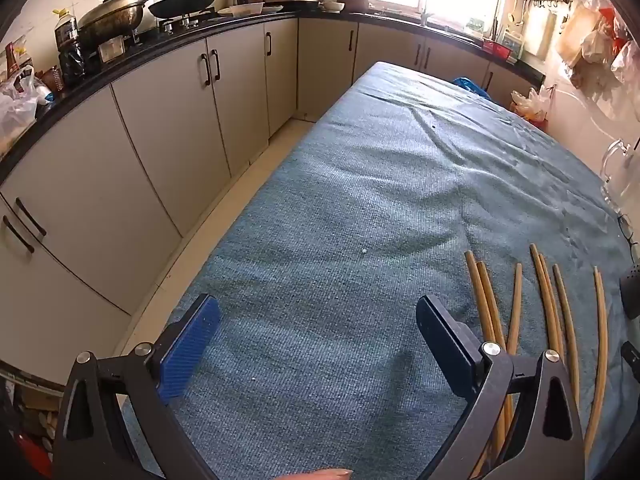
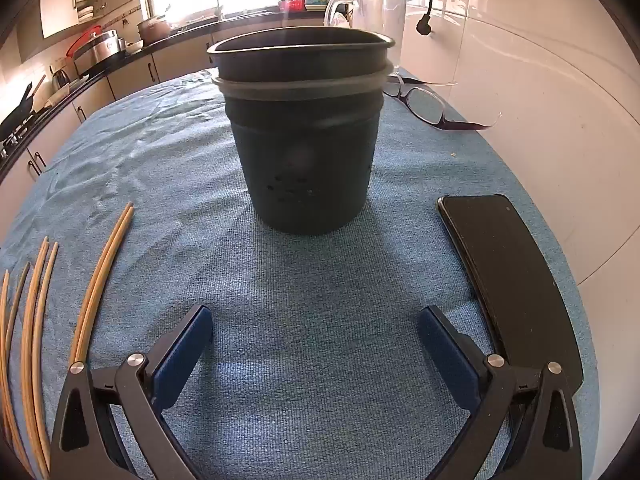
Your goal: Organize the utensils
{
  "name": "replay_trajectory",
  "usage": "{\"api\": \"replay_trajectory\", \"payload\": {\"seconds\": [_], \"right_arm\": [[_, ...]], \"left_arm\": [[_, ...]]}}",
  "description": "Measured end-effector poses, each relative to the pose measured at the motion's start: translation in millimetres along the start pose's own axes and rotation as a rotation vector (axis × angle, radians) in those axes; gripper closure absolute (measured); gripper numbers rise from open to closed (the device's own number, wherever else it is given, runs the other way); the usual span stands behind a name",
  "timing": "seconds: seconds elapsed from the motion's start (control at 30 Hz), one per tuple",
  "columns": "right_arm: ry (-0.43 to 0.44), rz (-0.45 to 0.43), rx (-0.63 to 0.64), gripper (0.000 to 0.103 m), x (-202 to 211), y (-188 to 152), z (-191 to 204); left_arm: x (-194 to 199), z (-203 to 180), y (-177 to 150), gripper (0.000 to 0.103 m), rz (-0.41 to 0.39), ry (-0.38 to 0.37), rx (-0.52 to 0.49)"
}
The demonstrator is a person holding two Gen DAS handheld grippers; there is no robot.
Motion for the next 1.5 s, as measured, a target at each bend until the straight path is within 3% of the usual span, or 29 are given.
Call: {"api": "replay_trajectory", "payload": {"seconds": [0.3,0.47,0.57,0.67,0.83,1.03,1.17,1.3,1.5], "right_arm": [[0.0,0.0,0.0,0.0,-1,2,-2],[-0.001,-0.001,0.001,0.0,-1,3,-3],[0.0,0.0,0.0,0.0,-1,3,-4],[0.0,0.001,0.0,0.0,-1,4,-4],[0.0,0.002,0.0,0.0,-1,6,-4],[-0.004,0.014,0.006,0.0,1,1,-2],[0.05,-0.016,-0.007,0.003,38,-21,6],[0.061,-0.144,0.008,0.002,111,-52,22],[0.132,-0.273,0.072,0.002,182,-90,61]], "left_arm": [[6,0,-2,0.005,-0.002,-0.009,0.004],[21,8,7,0.005,-0.086,-0.028,0.039],[47,13,9,0.005,-0.175,-0.014,0.052],[75,10,5,0.005,-0.205,-0.044,0.079],[149,-8,-12,0.004,-0.351,-0.033,0.029],[185,-18,-49,0.004,-0.351,-0.063,-0.026],[193,-22,-66,0.004,-0.343,-0.068,-0.031],[202,-25,-81,0.004,-0.341,-0.082,-0.043],[215,-25,-97,0.004,-0.335,-0.103,-0.055]]}}
Point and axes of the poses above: each gripper's, at about its wrist camera, not at the fingertips, and x roughly against the way its jaws point, z to its left, y to its top, the point moved 10 cm from there along -x, roughly the way its jaws point, and after that the axes turned 6 degrees about x, right-handed, at the moved point
